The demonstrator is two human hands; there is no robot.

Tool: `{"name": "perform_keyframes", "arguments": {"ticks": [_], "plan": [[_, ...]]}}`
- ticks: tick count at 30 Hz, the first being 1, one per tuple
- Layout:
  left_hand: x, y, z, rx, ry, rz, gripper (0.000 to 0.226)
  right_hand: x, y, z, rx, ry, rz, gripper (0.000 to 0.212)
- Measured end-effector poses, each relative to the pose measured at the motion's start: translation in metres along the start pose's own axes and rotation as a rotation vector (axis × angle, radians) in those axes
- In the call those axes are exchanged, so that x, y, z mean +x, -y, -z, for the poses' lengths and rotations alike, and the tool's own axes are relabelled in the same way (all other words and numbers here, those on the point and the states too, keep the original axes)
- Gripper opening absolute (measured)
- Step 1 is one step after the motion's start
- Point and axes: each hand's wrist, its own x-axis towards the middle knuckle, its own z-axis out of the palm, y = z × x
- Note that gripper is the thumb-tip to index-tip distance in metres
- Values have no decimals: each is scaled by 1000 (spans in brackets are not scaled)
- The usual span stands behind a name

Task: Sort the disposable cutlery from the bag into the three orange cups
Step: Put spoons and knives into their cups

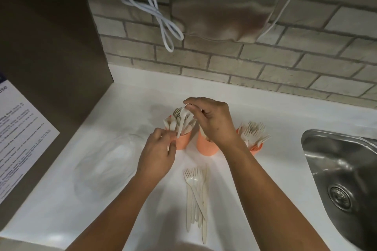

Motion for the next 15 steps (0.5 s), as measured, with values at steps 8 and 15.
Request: {"name": "perform_keyframes", "arguments": {"ticks": [8,15], "plan": [[10,2,-4,-91,-69,75,23,-17,-7,-20,-167,-91,40,11],[21,-1,4,-177,-56,94,31,-15,-3,-13,-165,-186,12,13]]}}
